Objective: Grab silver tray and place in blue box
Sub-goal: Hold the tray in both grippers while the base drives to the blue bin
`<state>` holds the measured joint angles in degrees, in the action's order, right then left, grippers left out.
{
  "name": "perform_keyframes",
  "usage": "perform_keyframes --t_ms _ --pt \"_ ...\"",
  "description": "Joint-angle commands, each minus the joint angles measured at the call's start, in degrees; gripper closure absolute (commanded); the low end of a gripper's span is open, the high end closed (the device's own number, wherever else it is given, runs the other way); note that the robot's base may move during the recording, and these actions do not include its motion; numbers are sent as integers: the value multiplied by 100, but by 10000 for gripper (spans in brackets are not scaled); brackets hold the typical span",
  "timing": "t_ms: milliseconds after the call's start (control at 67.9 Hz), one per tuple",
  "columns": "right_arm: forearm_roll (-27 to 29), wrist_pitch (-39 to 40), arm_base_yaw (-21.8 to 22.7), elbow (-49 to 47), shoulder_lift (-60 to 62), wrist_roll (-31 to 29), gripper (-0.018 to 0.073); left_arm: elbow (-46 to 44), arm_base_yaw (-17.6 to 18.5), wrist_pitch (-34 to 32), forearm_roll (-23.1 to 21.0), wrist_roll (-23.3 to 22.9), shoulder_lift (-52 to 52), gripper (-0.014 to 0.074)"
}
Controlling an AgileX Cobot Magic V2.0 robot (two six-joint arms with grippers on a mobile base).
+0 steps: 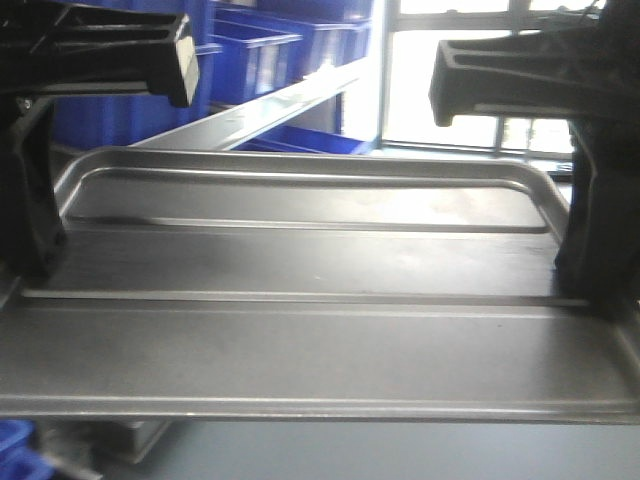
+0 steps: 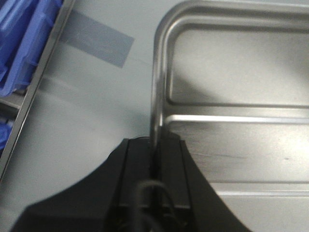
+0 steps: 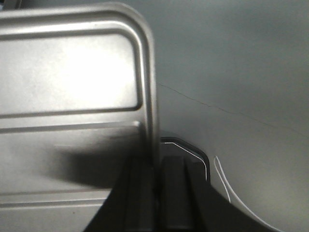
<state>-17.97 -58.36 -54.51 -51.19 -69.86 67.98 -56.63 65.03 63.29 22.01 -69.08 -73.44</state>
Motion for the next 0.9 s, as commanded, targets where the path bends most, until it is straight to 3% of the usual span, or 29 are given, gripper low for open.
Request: perform_keyframes --t_ms 0,884 --pt "-204 280 -19 -191 160 34 503 -148 83 -172 42 10 158 696" --pt "-204 273 -19 -191 160 34 503 -148 83 -172 42 10 158 696"
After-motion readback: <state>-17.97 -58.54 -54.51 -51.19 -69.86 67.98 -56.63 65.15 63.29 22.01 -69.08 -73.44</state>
